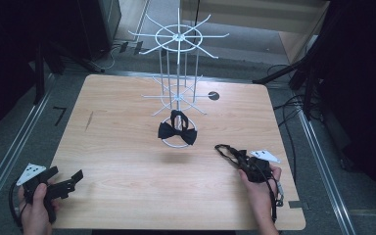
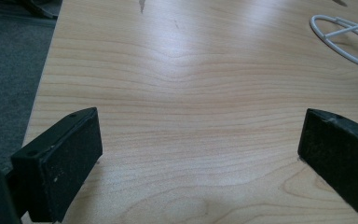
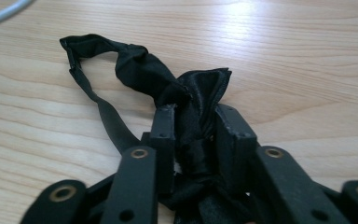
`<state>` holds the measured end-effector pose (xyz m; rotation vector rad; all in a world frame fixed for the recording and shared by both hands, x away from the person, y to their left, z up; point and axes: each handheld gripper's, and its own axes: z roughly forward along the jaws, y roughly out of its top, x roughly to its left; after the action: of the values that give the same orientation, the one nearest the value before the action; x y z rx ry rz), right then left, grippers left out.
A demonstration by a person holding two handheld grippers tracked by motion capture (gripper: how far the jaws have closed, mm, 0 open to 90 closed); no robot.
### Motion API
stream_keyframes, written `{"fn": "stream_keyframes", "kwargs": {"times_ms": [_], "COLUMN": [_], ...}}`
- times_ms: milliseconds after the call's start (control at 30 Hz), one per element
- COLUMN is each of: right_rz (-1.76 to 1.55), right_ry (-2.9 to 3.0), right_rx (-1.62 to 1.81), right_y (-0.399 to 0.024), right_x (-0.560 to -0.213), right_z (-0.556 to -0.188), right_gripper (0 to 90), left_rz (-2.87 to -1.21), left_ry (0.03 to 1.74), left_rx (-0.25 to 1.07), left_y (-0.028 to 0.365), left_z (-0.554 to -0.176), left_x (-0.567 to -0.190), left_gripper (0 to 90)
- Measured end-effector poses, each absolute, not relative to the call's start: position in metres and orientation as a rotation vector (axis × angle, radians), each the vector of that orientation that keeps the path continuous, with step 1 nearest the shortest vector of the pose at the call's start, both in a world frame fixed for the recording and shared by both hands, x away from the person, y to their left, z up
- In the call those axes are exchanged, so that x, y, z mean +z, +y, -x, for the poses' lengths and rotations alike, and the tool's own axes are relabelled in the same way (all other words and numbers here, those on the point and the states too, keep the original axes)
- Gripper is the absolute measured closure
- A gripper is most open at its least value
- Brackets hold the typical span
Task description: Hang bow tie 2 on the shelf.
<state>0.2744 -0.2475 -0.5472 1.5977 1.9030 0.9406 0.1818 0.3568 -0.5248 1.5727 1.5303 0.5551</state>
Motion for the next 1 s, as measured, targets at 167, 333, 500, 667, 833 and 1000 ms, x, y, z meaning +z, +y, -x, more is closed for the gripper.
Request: {"fn": "stream_keyframes", "kwargs": {"times_ms": [167, 333, 500, 667, 833, 1000], "right_rz": [-1.615, -1.565, -1.478, -1.414, -1.343, -1.291], "right_ry": [1.889, 1.839, 1.802, 1.782, 1.784, 1.782], "right_rx": [1.003, 1.088, 1.155, 1.206, 1.236, 1.275], "right_y": [-0.249, -0.249, -0.245, -0.238, -0.228, -0.218], "right_x": [-0.547, -0.541, -0.526, -0.508, -0.489, -0.474], "right_z": [-0.275, -0.270, -0.266, -0.263, -0.259, -0.257], "right_gripper": [77.2, 77.7, 77.7, 77.7, 77.7, 77.7], "left_rz": [-1.569, -1.574, -1.576, -1.576, -1.579, -1.581], "left_ry": [1.530, 1.531, 1.531, 1.532, 1.530, 1.530], "left_rx": [0.556, 0.556, 0.555, 0.556, 0.556, 0.555], "left_y": [0.357, 0.357, 0.357, 0.357, 0.357, 0.357], "left_z": [-0.182, -0.182, -0.182, -0.182, -0.182, -0.182], "left_x": [-0.525, -0.525, -0.525, -0.525, -0.525, -0.525], "left_gripper": [0.0, 0.0, 0.0, 0.0, 0.0, 0.0]}}
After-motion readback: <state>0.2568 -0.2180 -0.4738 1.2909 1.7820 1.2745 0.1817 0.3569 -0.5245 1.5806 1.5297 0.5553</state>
